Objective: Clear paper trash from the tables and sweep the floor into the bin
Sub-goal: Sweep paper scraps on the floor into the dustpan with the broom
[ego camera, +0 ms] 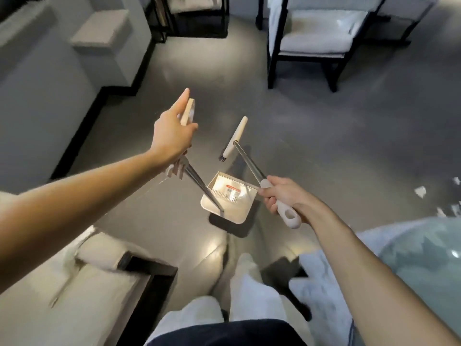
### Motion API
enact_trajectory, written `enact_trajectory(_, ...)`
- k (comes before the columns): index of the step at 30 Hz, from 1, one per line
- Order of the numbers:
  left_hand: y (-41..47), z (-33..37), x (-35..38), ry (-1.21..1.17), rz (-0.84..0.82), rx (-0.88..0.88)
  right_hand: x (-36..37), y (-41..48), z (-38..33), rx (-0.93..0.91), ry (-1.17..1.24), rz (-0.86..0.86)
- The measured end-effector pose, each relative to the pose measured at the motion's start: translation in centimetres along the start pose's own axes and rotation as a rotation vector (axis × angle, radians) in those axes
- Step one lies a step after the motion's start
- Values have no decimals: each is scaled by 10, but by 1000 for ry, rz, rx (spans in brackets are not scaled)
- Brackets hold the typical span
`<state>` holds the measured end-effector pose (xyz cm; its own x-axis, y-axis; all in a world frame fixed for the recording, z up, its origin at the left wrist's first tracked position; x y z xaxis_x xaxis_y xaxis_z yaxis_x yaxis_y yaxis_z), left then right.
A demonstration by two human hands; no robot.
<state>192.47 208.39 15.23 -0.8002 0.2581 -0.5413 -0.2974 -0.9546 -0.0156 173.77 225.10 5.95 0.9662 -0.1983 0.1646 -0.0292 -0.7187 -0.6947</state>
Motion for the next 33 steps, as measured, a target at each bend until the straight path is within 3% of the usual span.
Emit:
enact_trajectory(9, 194, 13, -2, 85, 225, -170, -63, 171, -187, 96, -191, -240)
enact_trajectory(17, 301, 0, 35, 140, 368, -374, -106, 303, -293, 151, -469, -494)
enact_trajectory(23, 308, 27, 95, 138, 560, -548, -160, 349, -348, 241, -617, -705)
enact_trajectory(28, 266, 80, 185, 143, 938, -687, -244, 374, -378, 291, -816, -925)
enact_trajectory(33, 210, 177, 317, 121, 1235, -844, -353, 357, -386, 325, -972, -1088)
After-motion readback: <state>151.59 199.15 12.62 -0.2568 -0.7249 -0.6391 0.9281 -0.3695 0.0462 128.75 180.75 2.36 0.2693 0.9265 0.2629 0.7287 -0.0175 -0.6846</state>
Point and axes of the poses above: each hand's wrist, its own y-axis towards the middle knuckle, its own x-axis out of the palm, z = x × y, the point moved 6 cm from there along y, towards the middle knuckle, and after that the axes turned 7 degrees about -z, right-handed, at the moved point
